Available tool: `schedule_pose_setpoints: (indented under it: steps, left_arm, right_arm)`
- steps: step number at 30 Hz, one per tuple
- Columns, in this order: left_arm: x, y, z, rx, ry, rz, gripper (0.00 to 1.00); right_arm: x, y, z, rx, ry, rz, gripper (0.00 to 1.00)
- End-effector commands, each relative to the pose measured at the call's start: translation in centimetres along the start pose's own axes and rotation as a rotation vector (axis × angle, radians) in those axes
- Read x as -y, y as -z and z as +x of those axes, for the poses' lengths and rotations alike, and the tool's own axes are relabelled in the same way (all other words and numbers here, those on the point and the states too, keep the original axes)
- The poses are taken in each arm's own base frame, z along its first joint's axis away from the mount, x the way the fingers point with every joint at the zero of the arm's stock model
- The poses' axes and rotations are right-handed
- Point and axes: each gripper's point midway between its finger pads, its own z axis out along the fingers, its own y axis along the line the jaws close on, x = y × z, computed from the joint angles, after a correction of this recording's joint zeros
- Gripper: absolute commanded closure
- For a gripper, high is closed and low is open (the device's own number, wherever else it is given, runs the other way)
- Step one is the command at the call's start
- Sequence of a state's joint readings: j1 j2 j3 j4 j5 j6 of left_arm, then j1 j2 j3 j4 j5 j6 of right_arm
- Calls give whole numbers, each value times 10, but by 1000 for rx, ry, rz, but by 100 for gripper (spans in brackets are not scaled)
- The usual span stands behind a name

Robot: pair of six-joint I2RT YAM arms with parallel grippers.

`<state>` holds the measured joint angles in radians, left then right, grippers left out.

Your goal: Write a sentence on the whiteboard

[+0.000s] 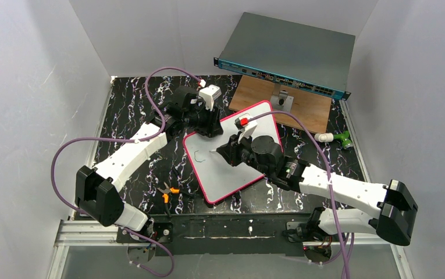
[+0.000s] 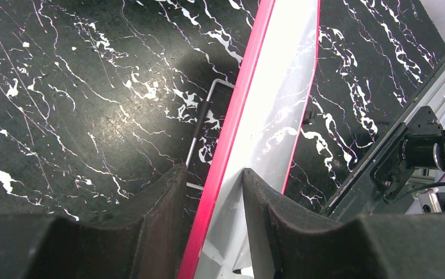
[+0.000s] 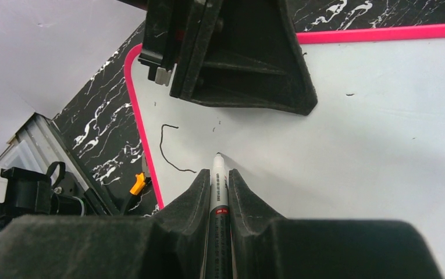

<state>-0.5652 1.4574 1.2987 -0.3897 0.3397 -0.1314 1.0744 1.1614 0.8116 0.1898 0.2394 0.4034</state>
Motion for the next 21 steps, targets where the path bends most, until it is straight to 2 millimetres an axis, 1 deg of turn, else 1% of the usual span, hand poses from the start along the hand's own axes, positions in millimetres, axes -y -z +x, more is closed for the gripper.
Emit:
schedule_pose_setpoints:
  steps: [1,11,21]
  left_arm:
    - [10,25,-31,115,-54,5,100]
    - [10,26,-29,112,-54,3,100]
    - [10,29,-28,108,-58,-1,100]
  right_arm:
    - [-7,1,-35,90,11,-20,99]
    - [-6,-2,-32,83,2,-30,99]
    - [-11,-13,-38,88,-7,-48,99]
